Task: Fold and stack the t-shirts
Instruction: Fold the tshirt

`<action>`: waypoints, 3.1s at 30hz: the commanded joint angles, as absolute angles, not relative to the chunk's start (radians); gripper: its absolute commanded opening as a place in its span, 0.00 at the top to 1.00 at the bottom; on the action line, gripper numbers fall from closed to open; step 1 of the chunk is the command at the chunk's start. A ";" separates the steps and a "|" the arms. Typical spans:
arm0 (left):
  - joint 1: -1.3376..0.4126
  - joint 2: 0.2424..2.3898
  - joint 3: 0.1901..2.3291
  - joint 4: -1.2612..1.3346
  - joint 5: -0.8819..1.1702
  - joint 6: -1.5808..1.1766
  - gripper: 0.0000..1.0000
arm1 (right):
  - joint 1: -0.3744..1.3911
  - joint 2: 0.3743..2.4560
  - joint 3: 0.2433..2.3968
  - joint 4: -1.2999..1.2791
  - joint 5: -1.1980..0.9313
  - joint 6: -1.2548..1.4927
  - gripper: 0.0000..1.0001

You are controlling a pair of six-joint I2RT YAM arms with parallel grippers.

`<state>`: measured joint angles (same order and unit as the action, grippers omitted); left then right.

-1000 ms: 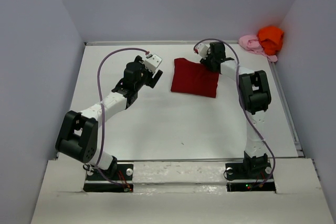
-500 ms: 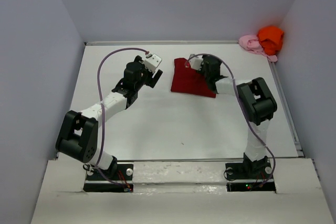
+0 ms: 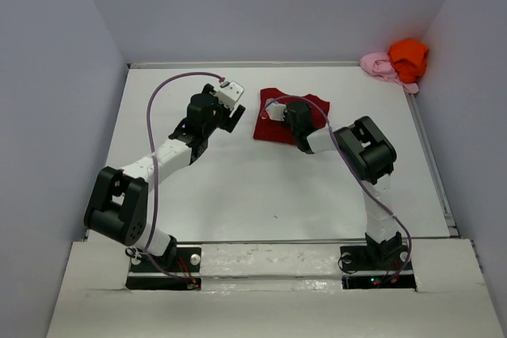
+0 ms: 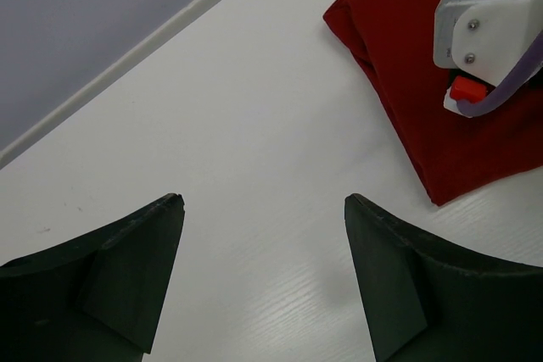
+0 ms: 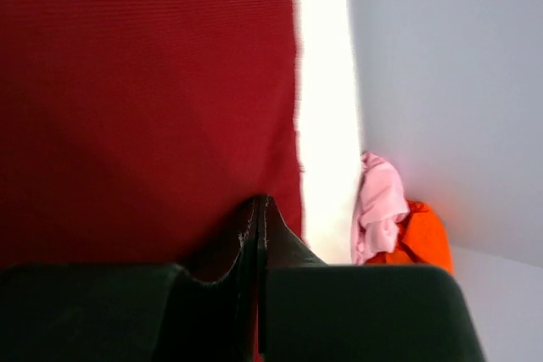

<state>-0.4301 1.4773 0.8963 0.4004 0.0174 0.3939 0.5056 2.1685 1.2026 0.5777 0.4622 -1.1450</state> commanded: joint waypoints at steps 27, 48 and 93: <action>-0.425 1.469 0.894 0.440 0.018 0.391 0.11 | 0.497 1.669 1.169 0.140 0.388 -0.928 0.20; -0.411 1.519 0.877 0.396 0.035 0.491 0.12 | 0.609 1.546 0.907 -0.025 0.221 -0.767 0.24; -0.190 1.874 1.150 0.345 0.791 -0.008 0.08 | 0.658 1.855 1.086 0.179 0.305 -0.827 1.00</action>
